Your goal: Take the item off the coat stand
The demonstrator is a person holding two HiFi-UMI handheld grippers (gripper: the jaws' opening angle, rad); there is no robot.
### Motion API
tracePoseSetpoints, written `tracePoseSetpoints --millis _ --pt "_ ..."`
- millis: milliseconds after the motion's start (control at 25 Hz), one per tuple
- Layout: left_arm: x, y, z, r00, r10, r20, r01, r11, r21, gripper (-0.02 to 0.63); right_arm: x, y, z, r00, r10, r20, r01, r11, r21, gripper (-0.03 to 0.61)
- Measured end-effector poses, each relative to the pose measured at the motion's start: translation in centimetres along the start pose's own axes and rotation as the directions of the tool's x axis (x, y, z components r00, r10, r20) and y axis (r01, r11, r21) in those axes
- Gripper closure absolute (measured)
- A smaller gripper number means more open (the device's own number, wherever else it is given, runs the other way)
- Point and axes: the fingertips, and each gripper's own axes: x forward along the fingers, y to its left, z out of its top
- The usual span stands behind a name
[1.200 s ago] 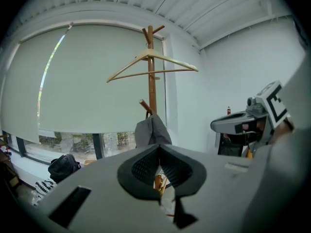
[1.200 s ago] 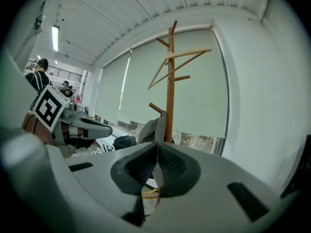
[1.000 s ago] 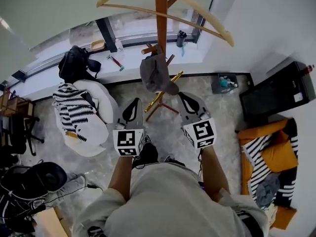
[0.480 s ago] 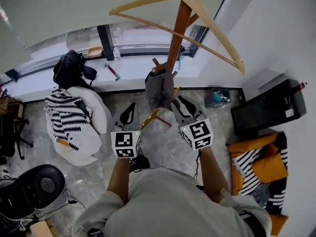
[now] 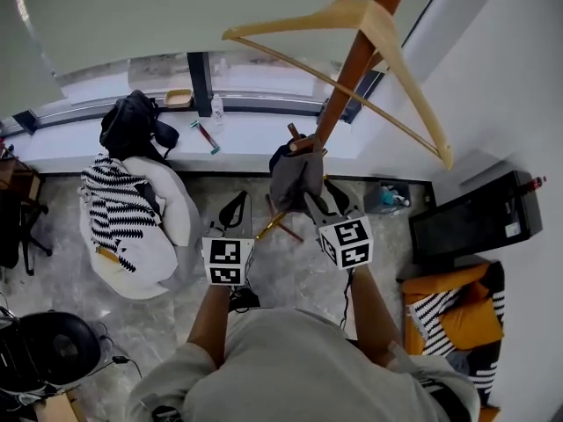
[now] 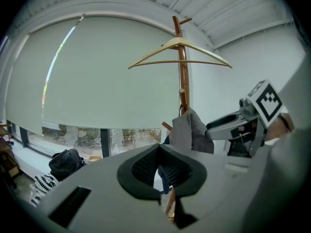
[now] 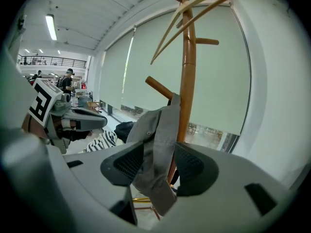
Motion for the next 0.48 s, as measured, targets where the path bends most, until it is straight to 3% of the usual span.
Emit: tracePoseSetpoints --millis 480 --pt "0.4 1.5 -0.5 1.000 0.018 -0.019 -0.017 1.000 0.014 0.603 2.4 -1.0 -0.5 0.998 -0.049 -0.031 0.050 0.999 0.003 0.388"
